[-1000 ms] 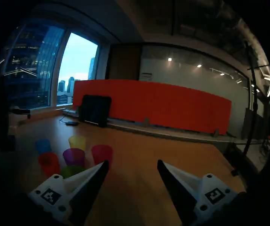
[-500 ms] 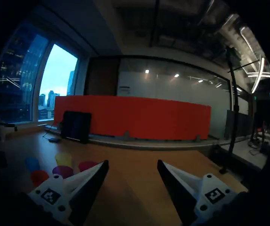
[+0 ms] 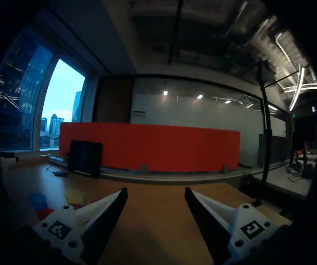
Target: Pour water
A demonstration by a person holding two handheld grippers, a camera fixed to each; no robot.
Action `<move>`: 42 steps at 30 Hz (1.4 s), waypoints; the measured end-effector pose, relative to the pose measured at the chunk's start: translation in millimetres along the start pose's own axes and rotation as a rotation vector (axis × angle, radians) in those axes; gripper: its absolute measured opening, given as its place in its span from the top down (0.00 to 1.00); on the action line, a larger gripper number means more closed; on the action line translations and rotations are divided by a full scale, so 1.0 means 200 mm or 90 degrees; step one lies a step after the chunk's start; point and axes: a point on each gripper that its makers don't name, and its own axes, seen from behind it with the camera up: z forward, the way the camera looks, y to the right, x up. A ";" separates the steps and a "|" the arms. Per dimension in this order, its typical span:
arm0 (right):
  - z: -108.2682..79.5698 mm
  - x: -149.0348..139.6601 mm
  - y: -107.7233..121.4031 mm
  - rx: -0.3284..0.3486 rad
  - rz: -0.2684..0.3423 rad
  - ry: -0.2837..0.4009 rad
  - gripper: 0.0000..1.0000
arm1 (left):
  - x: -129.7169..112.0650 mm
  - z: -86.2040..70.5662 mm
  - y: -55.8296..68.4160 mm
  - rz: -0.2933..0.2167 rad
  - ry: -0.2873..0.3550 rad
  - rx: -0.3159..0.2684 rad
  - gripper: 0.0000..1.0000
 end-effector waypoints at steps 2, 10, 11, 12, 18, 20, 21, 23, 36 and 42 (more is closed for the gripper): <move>0.00 0.01 0.01 -0.003 0.001 -0.001 0.00 | -0.01 0.00 0.00 -0.001 0.003 0.002 0.04; -0.02 0.06 0.05 -0.018 0.005 0.003 0.00 | -0.04 -0.01 -0.02 0.004 0.020 0.012 0.04; -0.02 0.07 0.05 -0.019 0.005 0.004 0.00 | -0.05 -0.01 -0.02 0.004 0.021 0.012 0.04; -0.02 0.08 0.05 -0.020 0.004 0.005 0.00 | -0.06 -0.01 -0.03 0.004 0.021 0.012 0.04; -0.03 0.10 0.03 -0.023 -0.002 0.009 0.00 | -0.13 0.01 -0.07 0.007 0.018 0.016 0.04; -0.03 0.10 0.01 -0.021 -0.007 0.005 0.00 | -0.14 0.02 -0.09 0.011 0.017 0.018 0.04; -0.03 0.10 0.01 -0.021 -0.009 0.004 0.00 | -0.15 0.02 -0.09 0.012 0.017 0.019 0.04; -0.02 0.10 -0.01 -0.021 -0.014 0.003 0.00 | -0.17 0.03 -0.10 0.013 0.015 0.019 0.04; 0.00 0.11 -0.08 -0.012 -0.027 0.000 0.00 | -0.21 0.04 -0.13 -0.010 0.013 0.011 0.04; 0.01 0.13 -0.10 -0.007 -0.033 0.000 0.00 | -0.23 0.05 -0.13 -0.010 0.008 0.011 0.04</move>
